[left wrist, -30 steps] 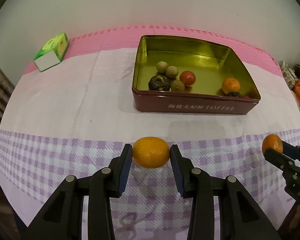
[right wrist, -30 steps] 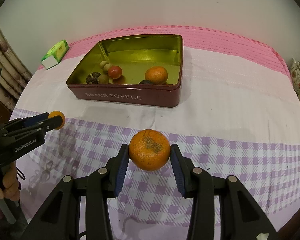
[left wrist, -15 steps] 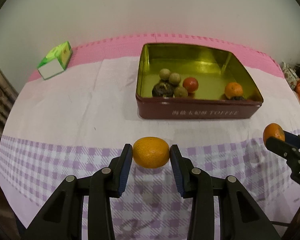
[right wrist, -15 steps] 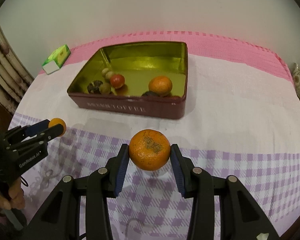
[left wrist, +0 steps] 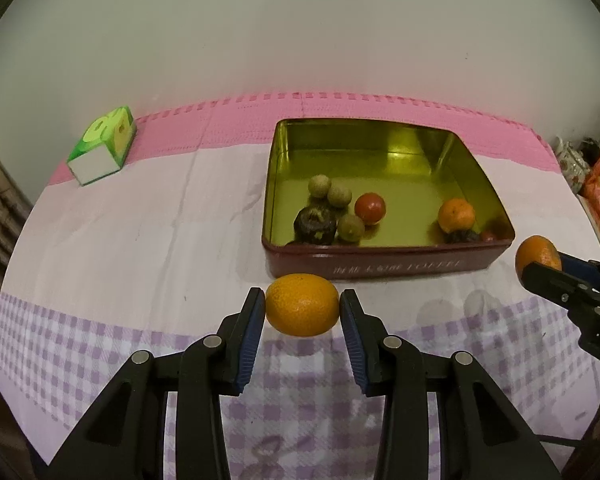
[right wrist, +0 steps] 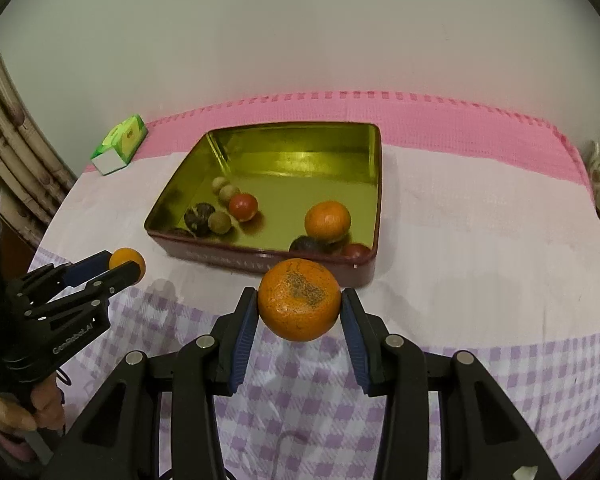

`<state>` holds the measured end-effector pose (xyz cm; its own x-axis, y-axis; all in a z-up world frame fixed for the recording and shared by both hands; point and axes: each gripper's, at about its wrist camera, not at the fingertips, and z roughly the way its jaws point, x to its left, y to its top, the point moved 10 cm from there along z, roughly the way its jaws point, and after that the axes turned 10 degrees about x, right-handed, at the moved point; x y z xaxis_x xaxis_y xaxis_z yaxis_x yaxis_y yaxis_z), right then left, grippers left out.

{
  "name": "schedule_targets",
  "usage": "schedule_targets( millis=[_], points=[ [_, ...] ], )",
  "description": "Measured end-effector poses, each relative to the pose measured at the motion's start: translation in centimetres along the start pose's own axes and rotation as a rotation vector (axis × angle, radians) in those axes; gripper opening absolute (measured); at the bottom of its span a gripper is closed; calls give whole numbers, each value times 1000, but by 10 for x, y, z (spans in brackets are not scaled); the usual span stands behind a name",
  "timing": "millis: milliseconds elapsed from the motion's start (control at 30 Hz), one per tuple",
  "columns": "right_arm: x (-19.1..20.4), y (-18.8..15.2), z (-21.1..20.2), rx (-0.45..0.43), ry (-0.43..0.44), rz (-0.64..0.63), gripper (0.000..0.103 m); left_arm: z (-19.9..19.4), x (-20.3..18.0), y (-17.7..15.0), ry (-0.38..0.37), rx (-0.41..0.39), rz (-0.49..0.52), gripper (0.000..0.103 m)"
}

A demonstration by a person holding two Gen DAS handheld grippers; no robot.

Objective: Organize fruits
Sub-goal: 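Carry both oranges in both grippers over the TOFFEE tin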

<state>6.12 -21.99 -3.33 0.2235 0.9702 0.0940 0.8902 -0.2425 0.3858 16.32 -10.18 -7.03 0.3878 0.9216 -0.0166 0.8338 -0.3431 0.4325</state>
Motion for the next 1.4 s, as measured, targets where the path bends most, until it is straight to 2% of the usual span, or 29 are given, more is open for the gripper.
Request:
schedule_targets(
  millis=[767,967,1400],
  points=[
    [10,30,0,-51,-26,-55,39,-11,-3,45,-22,-47,-7,40],
    [15,42,3,-58,-62,-103,39,-8,-3,60,-43,-45,-9,40],
    [9,56,21,-44,-95,-96,39,11,-1,73,-50,-28,-16,40]
  ],
)
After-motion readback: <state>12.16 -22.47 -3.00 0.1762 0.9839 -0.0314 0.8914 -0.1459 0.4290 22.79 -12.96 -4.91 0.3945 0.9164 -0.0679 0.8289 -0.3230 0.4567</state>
